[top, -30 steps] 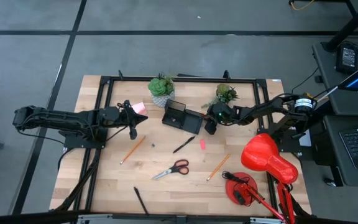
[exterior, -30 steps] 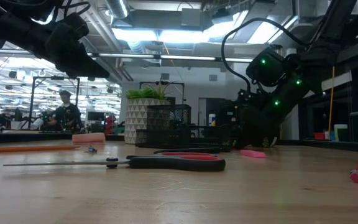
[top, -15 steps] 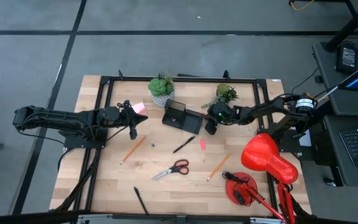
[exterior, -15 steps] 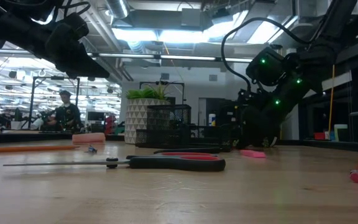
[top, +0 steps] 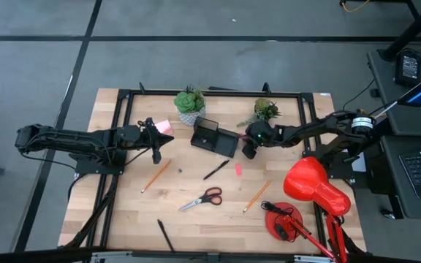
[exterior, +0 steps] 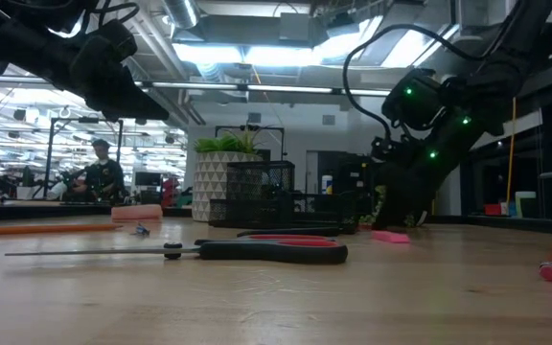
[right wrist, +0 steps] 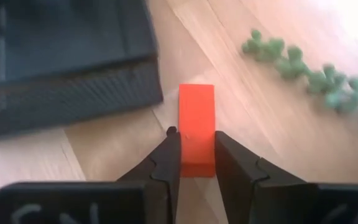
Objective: Pick and place office supplies into organizer
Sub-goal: Put the orange eraser into the black desk organizer
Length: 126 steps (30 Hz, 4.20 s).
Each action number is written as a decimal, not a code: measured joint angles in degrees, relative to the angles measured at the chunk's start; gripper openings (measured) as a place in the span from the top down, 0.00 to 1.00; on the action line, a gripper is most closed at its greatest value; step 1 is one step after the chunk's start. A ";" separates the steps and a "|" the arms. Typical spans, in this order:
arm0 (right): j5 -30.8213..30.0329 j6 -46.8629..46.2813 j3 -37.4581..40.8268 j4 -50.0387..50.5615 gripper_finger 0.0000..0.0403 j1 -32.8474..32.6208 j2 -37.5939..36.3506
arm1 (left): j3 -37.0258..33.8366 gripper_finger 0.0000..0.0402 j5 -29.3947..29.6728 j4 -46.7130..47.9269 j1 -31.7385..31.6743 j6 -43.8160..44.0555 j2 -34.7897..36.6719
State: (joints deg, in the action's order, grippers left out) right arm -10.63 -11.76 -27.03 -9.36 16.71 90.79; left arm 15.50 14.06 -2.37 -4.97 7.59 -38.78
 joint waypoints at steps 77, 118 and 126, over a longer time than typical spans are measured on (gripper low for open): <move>3.19 -2.66 -0.82 -5.32 0.79 -12.65 -23.07 | -0.01 0.99 -0.17 -0.76 0.00 0.22 -0.01; -10.33 12.10 -35.54 1.98 0.78 -17.05 14.24 | 0.01 0.99 -0.19 -3.89 0.02 -0.35 0.01; -10.35 12.05 -35.50 -0.51 0.78 -17.07 18.39 | 0.01 0.99 -0.19 -3.89 0.02 -0.24 -0.01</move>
State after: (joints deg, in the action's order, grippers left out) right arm -20.98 0.29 -62.52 -9.87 -0.36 109.17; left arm 15.51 13.87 -6.26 -4.95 7.35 -38.78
